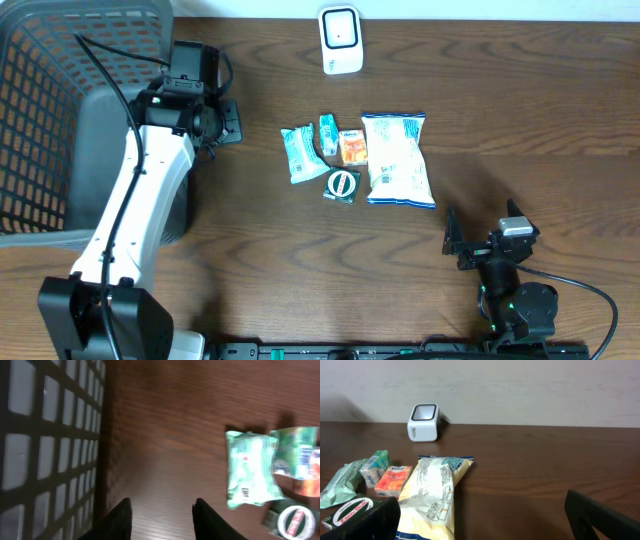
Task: Scan the item barcode
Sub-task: 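Move the left gripper back toward the basket, then raise the right arm from rest and swing it toward the items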
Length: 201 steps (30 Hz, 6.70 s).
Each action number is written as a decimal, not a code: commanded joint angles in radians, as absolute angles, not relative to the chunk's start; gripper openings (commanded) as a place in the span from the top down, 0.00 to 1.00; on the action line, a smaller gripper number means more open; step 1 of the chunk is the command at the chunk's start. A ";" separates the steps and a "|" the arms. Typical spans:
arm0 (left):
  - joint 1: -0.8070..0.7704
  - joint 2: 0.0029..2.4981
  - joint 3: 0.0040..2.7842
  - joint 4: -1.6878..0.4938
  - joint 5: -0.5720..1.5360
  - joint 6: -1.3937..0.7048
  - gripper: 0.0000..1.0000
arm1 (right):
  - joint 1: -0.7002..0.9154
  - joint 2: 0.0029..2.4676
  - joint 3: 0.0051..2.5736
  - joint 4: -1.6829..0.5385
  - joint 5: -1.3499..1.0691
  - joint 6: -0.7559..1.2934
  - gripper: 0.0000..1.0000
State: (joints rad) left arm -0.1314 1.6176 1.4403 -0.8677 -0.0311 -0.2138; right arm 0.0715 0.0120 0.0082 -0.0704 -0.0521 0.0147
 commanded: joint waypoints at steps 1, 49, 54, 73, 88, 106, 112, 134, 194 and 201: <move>-0.101 1.601 1.459 -0.875 -0.107 -0.209 0.65 | 0.078 0.007 0.006 -0.074 -0.051 0.021 0.00; 0.128 1.612 1.459 -0.637 -0.003 -0.116 0.57 | 0.078 0.007 0.006 -0.073 -0.051 0.021 0.01; 0.146 1.614 1.457 -0.652 -0.109 -0.101 0.57 | 0.078 0.007 0.006 -0.073 -0.051 0.021 0.01; 0.195 1.492 1.457 -0.645 0.076 -0.129 0.49 | 0.078 0.007 0.006 -0.073 -0.051 0.021 0.01; 0.195 1.182 1.457 -0.937 0.332 -0.158 0.07 | 0.078 0.007 0.006 -0.073 -0.051 0.021 0.01; 0.195 1.018 1.305 -1.201 0.194 -0.198 0.02 | 0.078 0.007 0.006 -0.074 -0.051 0.021 0.01; 0.195 1.019 1.251 -1.219 0.127 -0.223 0.02 | 0.078 0.007 0.006 -0.073 -0.051 0.021 0.01; 0.195 1.025 1.247 -1.230 0.103 -0.223 0.02 | 0.080 0.007 0.006 -0.044 -0.508 0.840 0.01; 0.195 1.025 1.247 -1.230 0.104 -0.223 0.02 | 0.080 0.975 1.289 -0.656 -0.387 0.132 0.01; 0.195 1.025 1.247 -1.230 0.104 -0.223 0.03 | 0.080 1.198 1.497 -0.881 -0.387 0.133 0.01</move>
